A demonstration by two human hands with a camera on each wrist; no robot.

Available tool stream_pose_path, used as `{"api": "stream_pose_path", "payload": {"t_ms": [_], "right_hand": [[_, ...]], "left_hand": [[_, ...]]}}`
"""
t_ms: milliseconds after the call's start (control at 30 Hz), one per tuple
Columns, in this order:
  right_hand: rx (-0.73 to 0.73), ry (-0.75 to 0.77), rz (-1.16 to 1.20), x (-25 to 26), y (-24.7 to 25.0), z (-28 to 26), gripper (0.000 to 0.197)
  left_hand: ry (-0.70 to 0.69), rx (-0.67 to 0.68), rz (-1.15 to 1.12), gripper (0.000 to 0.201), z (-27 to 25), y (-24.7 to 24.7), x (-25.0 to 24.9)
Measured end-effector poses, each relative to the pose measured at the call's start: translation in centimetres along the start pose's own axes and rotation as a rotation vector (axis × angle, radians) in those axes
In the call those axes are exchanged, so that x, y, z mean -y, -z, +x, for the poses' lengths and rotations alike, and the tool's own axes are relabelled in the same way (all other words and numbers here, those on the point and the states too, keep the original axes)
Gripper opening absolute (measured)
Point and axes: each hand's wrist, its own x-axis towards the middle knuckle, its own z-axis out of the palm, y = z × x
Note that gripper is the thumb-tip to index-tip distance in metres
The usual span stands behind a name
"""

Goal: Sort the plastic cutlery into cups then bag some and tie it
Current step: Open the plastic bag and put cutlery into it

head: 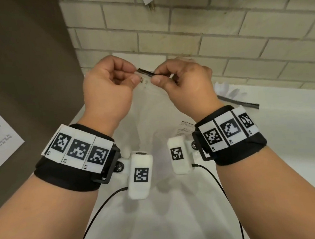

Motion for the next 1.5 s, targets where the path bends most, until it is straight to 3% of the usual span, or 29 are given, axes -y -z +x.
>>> {"api": "stream_pose_path", "payload": {"t_ms": [200,333,400,433,500,533,567,633,733,800,933,1000,1067,1133,1233,1300,1333,1400,1467,1500], "right_hand": [[0.115,-0.195,-0.325,-4.4,2.3,-0.6,0.01],[-0.038,-0.372,-0.464,-6.1,3.7,-0.3,0.012],[-0.122,-0.412,-0.407,-5.8,3.9,-0.1,0.014],[-0.143,-0.41,-0.324,-5.6,3.8,0.0,0.015],[-0.141,-0.373,-0.128,-5.1,3.4,0.2,0.017],[-0.122,-0.357,-0.042,-4.7,3.0,0.3,0.018],[-0.1,-0.348,0.043,-4.2,2.6,0.3,0.018],[-0.047,-0.353,0.221,-2.8,1.7,0.0,0.016],[0.098,-0.322,0.412,-1.1,0.6,-0.8,0.03],[0.185,-0.295,0.462,-0.7,0.0,-1.5,0.043],[0.221,-0.4,0.67,-1.3,-0.2,-2.6,0.058],[0.375,-0.393,0.408,-1.5,-0.2,-2.9,0.057],[0.546,-0.387,0.201,-1.5,-0.7,-3.4,0.041],[0.517,-0.451,0.28,-2.0,-1.4,-3.6,0.019],[0.365,-0.582,0.355,-2.8,-1.8,-3.5,0.01],[0.28,-0.739,0.612,-3.0,-1.8,-3.2,0.011],[0.256,-0.815,0.782,-2.9,-1.9,-2.9,0.016],[0.202,-0.893,1.049,-2.6,-1.8,-2.0,0.025],[0.185,-0.834,1.207,-2.3,-1.8,-1.4,0.031],[0.203,-0.754,1.241,-2.1,-1.6,-1.4,0.037]], "left_hand": [[0.104,-0.23,0.019,0.032,0.8,2.8,2.8],[0.144,-0.387,-0.01,0.033,0.7,4.1,3.9],[0.179,-0.285,-0.069,0.027,0.3,3.7,3.6],[0.231,-0.16,-0.198,0.022,-0.1,3.3,2.9],[0.425,0.116,-0.509,0.051,-1.1,2.5,1.4],[0.508,0.237,-0.561,0.066,-1.5,2.2,0.8],[0.566,0.344,-0.539,0.071,-1.8,1.9,0.4],[0.615,0.519,-0.423,0.056,-2.5,1.2,0.0],[0.625,0.609,-0.287,0.048,-3.4,-0.3,-0.4],[0.608,0.552,-0.221,0.047,-3.7,-1.0,-0.3],[0.606,0.379,-0.176,0.018,-3.6,-1.0,0.4],[0.608,0.328,-0.208,0.02,-3.4,-0.7,0.7],[0.615,0.325,-0.267,0.022,-3.0,-0.5,0.5],[0.625,0.278,-0.353,0.015,-2.3,-0.3,0.6],[0.716,0.034,-0.565,0.02,-1.1,0.3,0.6],[0.794,0.002,-0.587,0.01,-1.0,0.9,0.5],[0.81,0.066,-0.48,0.022,-1.1,1.2,0.5],[0.706,0.317,-0.014,0.049,-1.9,1.3,0.8],[0.516,0.509,0.463,0.049,-2.5,1.2,2.2],[0.476,0.528,0.617,0.041,-2.5,1.2,3.1]]}}
